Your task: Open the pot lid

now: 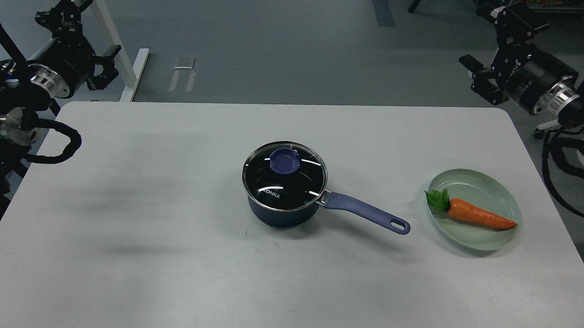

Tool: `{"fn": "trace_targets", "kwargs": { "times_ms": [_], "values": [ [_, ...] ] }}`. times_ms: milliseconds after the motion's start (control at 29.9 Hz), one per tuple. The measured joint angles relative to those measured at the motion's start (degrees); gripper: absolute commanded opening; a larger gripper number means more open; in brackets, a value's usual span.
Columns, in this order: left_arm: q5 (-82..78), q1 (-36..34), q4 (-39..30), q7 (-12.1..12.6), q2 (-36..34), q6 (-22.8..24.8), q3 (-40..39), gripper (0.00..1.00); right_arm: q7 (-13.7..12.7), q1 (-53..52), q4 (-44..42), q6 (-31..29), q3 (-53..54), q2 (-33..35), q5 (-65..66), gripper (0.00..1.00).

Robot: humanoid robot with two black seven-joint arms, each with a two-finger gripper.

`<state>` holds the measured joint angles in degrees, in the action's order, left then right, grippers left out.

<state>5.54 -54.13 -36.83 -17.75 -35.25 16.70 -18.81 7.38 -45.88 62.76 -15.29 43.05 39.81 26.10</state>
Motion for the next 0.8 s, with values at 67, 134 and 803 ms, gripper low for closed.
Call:
{"fn": "trace_targets", "kwargs": {
  "times_ms": [67, 134, 803],
  "values": [
    [-5.6, 0.0, -4.8, -0.7, -1.6, -3.3, 0.2, 0.96, 0.0, -2.9, 1.6, 0.0, -3.9, 1.0, 4.5, 0.99],
    [-17.1, 0.2, -14.5, -2.0, -4.1, -8.7, 0.4, 0.97, 0.0, -12.4, 6.8, -0.4, -13.6, 2.9, 15.4, 0.99],
    [-26.4, 2.2, -19.3, -2.9, -5.0, -11.9, 4.3, 0.99, 0.4, -20.6, 16.2, -1.7, -30.7, 3.5, 38.6, 0.99]
  ]
}}
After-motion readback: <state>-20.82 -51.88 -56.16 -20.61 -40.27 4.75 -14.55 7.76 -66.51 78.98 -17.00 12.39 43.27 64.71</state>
